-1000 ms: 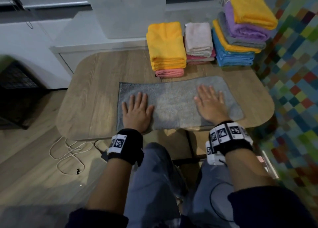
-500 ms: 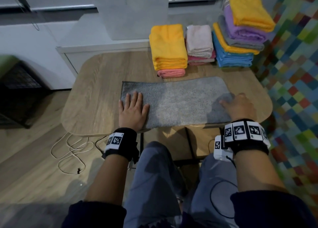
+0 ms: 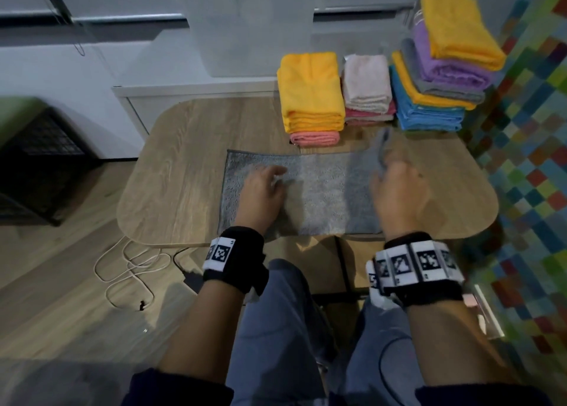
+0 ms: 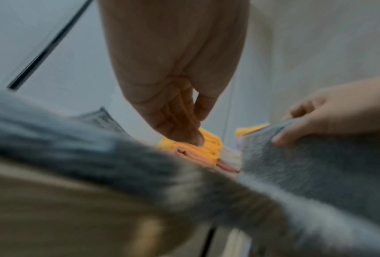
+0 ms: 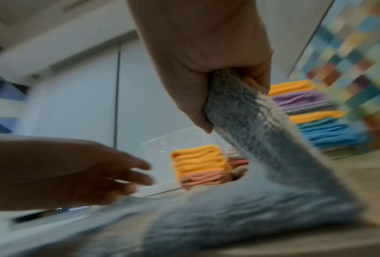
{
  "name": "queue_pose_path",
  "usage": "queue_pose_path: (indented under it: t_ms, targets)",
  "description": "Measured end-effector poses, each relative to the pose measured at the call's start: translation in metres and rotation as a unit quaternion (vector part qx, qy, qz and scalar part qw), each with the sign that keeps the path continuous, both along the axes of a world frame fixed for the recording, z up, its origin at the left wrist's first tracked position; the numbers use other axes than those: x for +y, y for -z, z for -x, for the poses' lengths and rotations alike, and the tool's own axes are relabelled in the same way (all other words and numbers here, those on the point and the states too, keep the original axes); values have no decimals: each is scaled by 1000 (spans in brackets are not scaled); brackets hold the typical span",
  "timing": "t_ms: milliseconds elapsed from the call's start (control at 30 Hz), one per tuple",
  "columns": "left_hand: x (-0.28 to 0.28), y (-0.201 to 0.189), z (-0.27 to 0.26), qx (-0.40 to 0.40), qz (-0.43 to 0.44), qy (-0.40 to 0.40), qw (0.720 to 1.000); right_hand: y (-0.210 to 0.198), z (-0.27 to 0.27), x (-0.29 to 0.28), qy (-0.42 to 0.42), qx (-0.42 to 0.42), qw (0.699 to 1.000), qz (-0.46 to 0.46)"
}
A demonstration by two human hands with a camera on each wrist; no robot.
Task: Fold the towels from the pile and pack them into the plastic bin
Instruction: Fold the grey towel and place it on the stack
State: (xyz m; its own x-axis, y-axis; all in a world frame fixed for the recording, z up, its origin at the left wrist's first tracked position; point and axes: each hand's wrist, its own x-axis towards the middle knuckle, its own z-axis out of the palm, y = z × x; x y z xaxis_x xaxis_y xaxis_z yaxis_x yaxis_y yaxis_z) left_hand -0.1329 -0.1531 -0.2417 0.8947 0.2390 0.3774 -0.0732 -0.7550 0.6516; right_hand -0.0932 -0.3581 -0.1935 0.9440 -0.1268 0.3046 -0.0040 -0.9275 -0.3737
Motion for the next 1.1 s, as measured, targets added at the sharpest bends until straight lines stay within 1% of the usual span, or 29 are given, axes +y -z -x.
queue_pose_path:
  t_ms: [33, 67, 100, 133, 167, 233, 267, 300, 333, 367, 433, 467, 500, 533, 567, 600, 633, 667, 700, 733, 767, 833, 900, 933, 967, 1000, 1033, 1100]
  targets:
    - [-9, -8, -3, 35, 128, 21, 991, -6, 9, 15, -36, -10, 999, -4]
    - [-17, -14, -7, 72, 252, 35, 964, -9, 16, 30, -77, -14, 997, -11]
    - [-22, -18, -12, 94, 353, 35, 930, -9, 22, 44, -124, -8, 992, -28]
    - [-24, -18, -17, 111, 410, 24, 905, -5, 26, 56, -169, 11, 984, -49]
    - [-25, -18, -21, 128, 429, 11, 894, 0, 27, 66, -207, 41, 975, -69]
    - [-23, -14, -23, 153, 410, -10, 899, 15, 26, 75, -246, 111, 957, -105]
    - [-22, -9, -22, 152, 408, -15, 900, 20, 24, 75, -252, 130, 951, -126]
    - [-20, -5, -21, 145, 416, -9, 898, 24, 22, 72, -252, 124, 948, -148]
    - [-18, -2, -20, 136, 420, 3, 897, 26, 19, 68, -242, 100, 952, -160]
    - [-18, 0, -18, 127, 416, 18, 900, 27, 16, 63, -226, 57, 960, -156]
    - [-18, 3, -18, 119, 386, 45, 914, 32, 6, 53, -196, -21, 975, -103]
    - [-18, 5, -19, 115, 362, 57, 923, 34, 2, 49, -192, -24, 979, -62]
    - [-19, 5, -19, 110, 335, 69, 933, 38, -1, 46, -199, -1, 980, -23]
    - [-19, 6, -19, 108, 293, 71, 947, 44, -2, 44, -212, 39, 976, 7]
    - [-18, 8, -19, 103, 235, 66, 964, 49, -2, 43, -225, 81, 971, 29]
    - [-17, 9, -20, 101, 160, 57, 980, 55, -1, 42, -233, 110, 965, 45]
    - [-17, 11, -19, 104, 79, 48, 990, 60, -1, 43, -234, 122, 963, 61]
    - [-17, 12, -18, 112, -4, 32, 993, 64, -1, 43, -231, 128, 962, 73]
    - [-18, 12, -16, 129, -82, 9, 988, 66, -2, 44, -230, 133, 961, 80]
    - [-19, 13, -14, 154, -144, -14, 977, 66, -4, 44, -232, 139, 960, 79]
    - [-20, 14, -10, 174, -185, -26, 967, 66, -5, 44, -237, 145, 958, 70]
    - [-20, 18, -5, 207, -210, -21, 955, 62, -7, 42, -226, 128, 965, 20]
    - [-21, 20, -4, 234, -213, -2, 949, 56, -5, 35, -149, 67, 985, -51]
    - [-22, 20, -4, 244, -211, 7, 947, 52, -3, 32, -107, 60, 988, -94]
    - [-24, 19, -5, 253, -208, 13, 945, 49, -3, 29, -80, 83, 983, -145]
    - [-27, 20, -6, 256, -205, 16, 945, 47, -5, 26, -71, 127, 970, -193]
    - [-30, 20, -6, 254, -203, 17, 946, 46, -7, 22, -75, 172, 954, -232]
    - [-37, 20, -7, 246, -198, 12, 949, 40, -12, 16, -87, 233, 924, -289]
